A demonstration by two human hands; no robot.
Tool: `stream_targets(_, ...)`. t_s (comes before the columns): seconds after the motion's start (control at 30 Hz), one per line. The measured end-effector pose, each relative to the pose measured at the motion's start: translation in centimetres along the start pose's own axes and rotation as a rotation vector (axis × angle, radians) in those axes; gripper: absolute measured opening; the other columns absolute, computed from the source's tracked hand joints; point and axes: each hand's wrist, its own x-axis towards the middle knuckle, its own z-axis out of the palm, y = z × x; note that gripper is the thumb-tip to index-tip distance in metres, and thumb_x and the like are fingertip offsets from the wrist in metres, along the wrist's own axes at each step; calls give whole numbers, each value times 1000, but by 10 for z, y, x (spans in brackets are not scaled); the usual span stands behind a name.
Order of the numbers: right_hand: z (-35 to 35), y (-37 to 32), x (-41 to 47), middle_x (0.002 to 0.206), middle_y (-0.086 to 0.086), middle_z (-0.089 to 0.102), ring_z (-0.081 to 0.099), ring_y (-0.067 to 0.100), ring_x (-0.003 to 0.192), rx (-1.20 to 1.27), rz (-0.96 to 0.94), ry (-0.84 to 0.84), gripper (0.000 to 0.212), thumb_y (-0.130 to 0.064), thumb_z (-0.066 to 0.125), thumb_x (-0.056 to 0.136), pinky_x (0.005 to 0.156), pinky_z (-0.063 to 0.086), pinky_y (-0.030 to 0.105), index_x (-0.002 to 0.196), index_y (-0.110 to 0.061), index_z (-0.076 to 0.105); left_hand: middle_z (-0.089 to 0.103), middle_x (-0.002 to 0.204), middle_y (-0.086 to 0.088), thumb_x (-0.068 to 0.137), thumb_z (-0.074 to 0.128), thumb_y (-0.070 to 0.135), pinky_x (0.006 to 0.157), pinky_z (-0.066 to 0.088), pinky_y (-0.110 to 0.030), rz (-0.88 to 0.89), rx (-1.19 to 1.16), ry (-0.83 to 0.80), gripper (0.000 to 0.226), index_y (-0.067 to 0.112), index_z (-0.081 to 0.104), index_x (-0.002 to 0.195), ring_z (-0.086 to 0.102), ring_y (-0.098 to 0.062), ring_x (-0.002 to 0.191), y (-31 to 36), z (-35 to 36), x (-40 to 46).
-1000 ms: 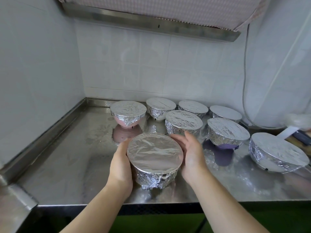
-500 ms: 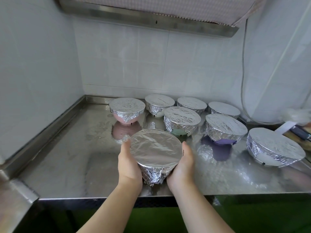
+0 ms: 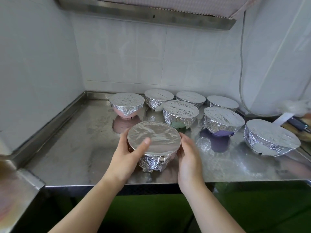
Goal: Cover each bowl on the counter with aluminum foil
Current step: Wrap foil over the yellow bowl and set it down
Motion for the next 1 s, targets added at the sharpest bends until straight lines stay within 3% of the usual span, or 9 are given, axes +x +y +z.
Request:
stream_targets(0.13,7,3,0,151,2,60,51,24,145,5,40,-109,68,-62,69,88,124,31,58,147,-29,60,68,128,21,61,94,41,92,49,-9,43,107,-158,101,36,39,146,62,4,122,0,-8,2)
stream_targets(0.2,9,2,-2,149,0,63,54,22,143,29,56,-117,68,-66,70,87,124,33,56,145,-31,61,66,129,19,57,103,31,91,44,-3,71,192,-186,108,43,35,140,59,10,121,-1,-7,2)
stream_targets(0.27,9,1,-5,139,4,70,63,24,133,41,88,-136,54,-56,62,97,119,41,55,140,-24,66,63,127,25,57,103,21,90,41,1,95,246,-175,105,49,35,131,56,15,120,-2,-6,1)
stream_targets(0.37,2,-3,-7,139,9,70,64,27,132,-4,103,-221,54,-53,55,102,118,41,56,142,-18,64,62,124,36,57,103,21,91,40,1,89,288,-175,106,50,35,133,55,15,121,-6,-9,5)
stream_targets(0.47,-11,-12,-2,142,11,68,60,29,136,-55,45,-316,53,-36,55,99,117,42,51,147,-12,57,62,128,35,55,105,31,104,40,-12,75,306,-198,116,43,33,146,56,12,123,-7,-16,7)
stream_targets(0.6,-31,-21,4,139,-5,70,62,17,134,-172,68,-414,108,-11,69,62,112,44,42,162,-29,30,63,130,31,56,105,30,107,40,-19,86,348,-216,117,43,33,147,56,9,125,-7,-20,8)
stream_targets(0.7,-40,-22,3,137,-33,62,58,3,133,-436,31,-551,119,0,67,68,119,42,45,161,-52,15,63,125,33,60,103,18,96,40,-4,101,364,-215,110,42,34,143,57,11,121,-8,-18,8)
stream_targets(0.83,-40,-21,3,133,-51,49,49,-10,136,-627,-27,-536,122,-13,84,70,124,36,42,157,-62,14,62,125,35,62,101,14,96,39,-2,122,370,-229,113,36,31,148,55,12,123,-10,-18,10)
stream_targets(1.0,-34,-19,-3,150,-36,46,45,-6,142,-698,-123,-493,124,-38,95,64,125,35,41,158,-59,16,62,124,36,60,103,19,92,39,1,134,385,-216,114,35,31,146,56,14,120,-14,-16,11)
